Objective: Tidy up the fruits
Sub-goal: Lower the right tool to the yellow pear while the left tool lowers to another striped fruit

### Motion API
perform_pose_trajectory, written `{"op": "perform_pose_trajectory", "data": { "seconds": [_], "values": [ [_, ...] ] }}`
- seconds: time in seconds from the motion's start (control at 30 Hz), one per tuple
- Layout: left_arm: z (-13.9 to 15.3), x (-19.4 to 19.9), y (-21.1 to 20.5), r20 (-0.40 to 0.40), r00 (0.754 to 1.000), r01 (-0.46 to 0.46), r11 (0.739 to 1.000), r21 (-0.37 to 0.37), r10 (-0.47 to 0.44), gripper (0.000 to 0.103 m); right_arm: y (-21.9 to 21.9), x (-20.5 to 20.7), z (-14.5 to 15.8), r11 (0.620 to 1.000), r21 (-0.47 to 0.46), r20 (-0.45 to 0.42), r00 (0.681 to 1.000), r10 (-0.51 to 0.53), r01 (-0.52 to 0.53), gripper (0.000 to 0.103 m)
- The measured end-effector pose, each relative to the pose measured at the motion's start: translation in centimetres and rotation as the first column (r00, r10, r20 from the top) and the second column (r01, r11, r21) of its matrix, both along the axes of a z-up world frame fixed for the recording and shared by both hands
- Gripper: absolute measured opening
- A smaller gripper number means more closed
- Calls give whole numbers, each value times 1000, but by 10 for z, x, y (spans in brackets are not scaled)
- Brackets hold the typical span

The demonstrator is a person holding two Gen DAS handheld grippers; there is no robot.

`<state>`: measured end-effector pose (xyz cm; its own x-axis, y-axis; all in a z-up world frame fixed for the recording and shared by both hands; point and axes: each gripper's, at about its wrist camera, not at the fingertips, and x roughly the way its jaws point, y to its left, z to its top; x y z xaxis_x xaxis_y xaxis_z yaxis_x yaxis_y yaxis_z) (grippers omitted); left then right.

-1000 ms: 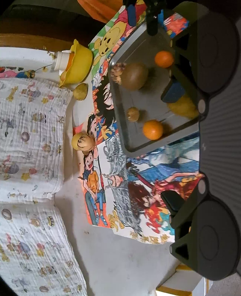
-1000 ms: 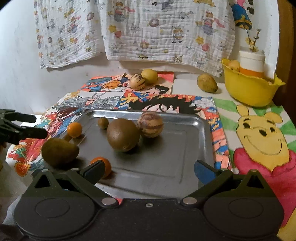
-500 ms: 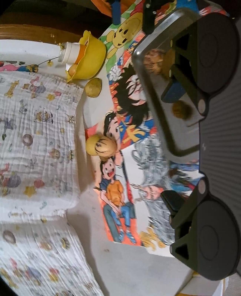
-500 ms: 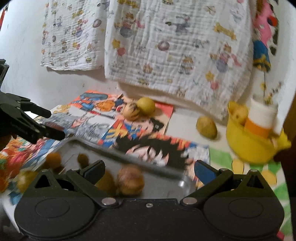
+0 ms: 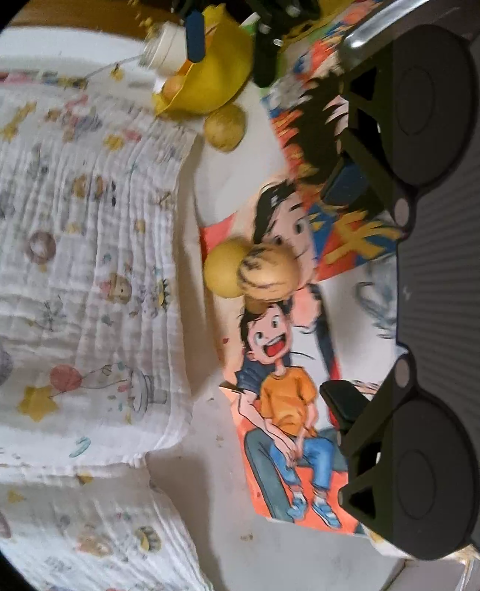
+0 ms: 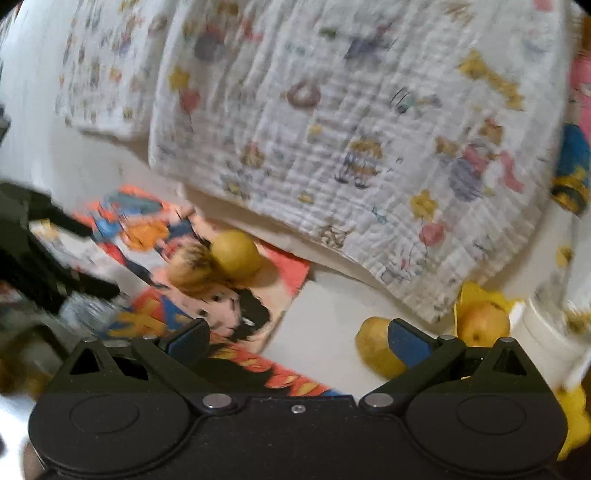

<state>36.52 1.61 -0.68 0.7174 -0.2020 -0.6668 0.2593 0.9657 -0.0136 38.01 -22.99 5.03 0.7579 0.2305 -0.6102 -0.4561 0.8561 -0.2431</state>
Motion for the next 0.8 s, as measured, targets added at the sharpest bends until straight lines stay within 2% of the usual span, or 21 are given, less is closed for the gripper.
{"op": "perform_pose_trajectory", "data": {
  "seconds": [0.1, 0.33, 0.53, 0.63, 0.7, 0.8],
  "values": [
    [-10, 23, -5, -12, 1000, -8, 1000, -21, 8, 102, -1, 27, -10, 998, -57, -30, 1000, 9, -10, 102],
    [-31, 54, -18, -10, 1000, -1, 1000, -10, 1, 102, 6, 86, -35, 977, -212, -112, 993, -41, 16, 98],
    [-40, 69, -24, -10, 1000, 4, 1000, -10, -4, 102, 13, 110, -52, 938, -341, -145, 983, -115, 59, 97],
    [-41, 76, -29, -9, 1000, 10, 1000, 2, -10, 102, 12, 121, -59, 923, -378, -175, 974, -144, 69, 97],
    [-41, 79, -33, -3, 1000, 14, 1000, 9, -14, 102, 11, 127, -63, 914, -401, -193, 970, -150, 62, 93],
    [-41, 83, -37, -7, 1000, 26, 1000, 10, -26, 98, 10, 135, -68, 901, -430, -217, 963, -157, 50, 91]
  ]
}}
